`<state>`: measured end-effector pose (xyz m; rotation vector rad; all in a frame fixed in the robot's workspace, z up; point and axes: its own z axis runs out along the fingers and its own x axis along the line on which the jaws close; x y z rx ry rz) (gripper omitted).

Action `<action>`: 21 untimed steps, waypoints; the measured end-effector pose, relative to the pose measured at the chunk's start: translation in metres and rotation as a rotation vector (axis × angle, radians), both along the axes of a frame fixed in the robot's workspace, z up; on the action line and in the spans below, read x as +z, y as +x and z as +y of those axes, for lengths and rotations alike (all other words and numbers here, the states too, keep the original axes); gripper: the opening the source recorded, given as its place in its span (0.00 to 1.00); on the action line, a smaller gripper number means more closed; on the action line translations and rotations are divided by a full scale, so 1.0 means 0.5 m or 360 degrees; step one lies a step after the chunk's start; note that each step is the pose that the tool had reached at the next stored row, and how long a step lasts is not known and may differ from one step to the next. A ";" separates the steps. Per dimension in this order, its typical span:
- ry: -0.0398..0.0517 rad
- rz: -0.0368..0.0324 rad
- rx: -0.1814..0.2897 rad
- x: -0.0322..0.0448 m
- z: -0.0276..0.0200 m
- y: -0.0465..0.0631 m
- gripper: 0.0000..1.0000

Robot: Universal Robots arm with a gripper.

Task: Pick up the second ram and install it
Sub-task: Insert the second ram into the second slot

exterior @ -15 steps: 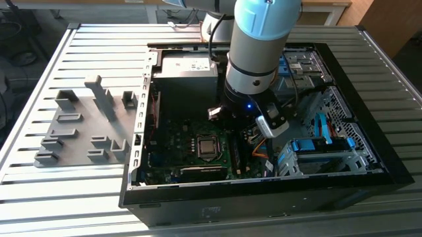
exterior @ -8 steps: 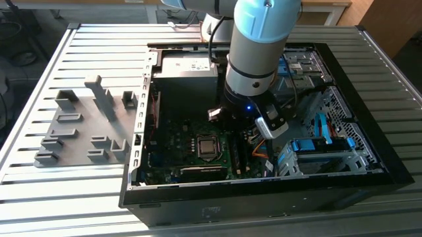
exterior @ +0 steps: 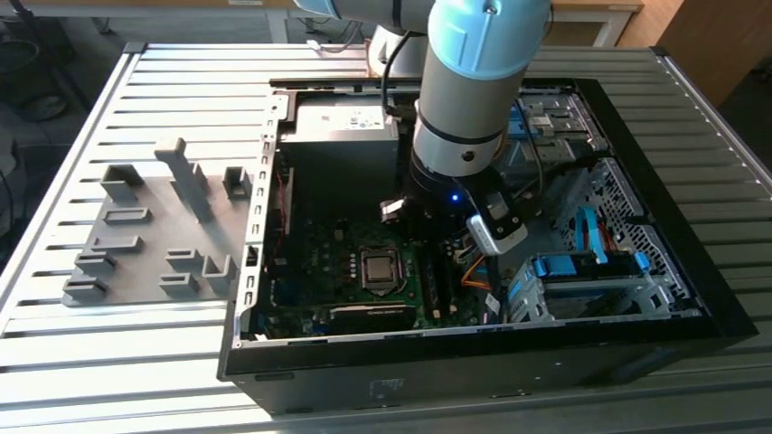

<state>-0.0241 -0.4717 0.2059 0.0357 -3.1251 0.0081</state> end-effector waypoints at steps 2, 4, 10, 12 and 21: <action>0.0000 0.0001 0.0000 0.000 0.0000 0.000 0.14; 0.0000 0.0002 0.0000 0.000 0.0000 0.000 0.14; -0.0003 0.0018 0.0000 0.002 0.0001 0.000 0.14; -0.0004 0.0027 0.0000 0.004 0.0001 0.000 0.14; -0.0008 0.0046 -0.0002 0.009 0.0000 0.006 0.14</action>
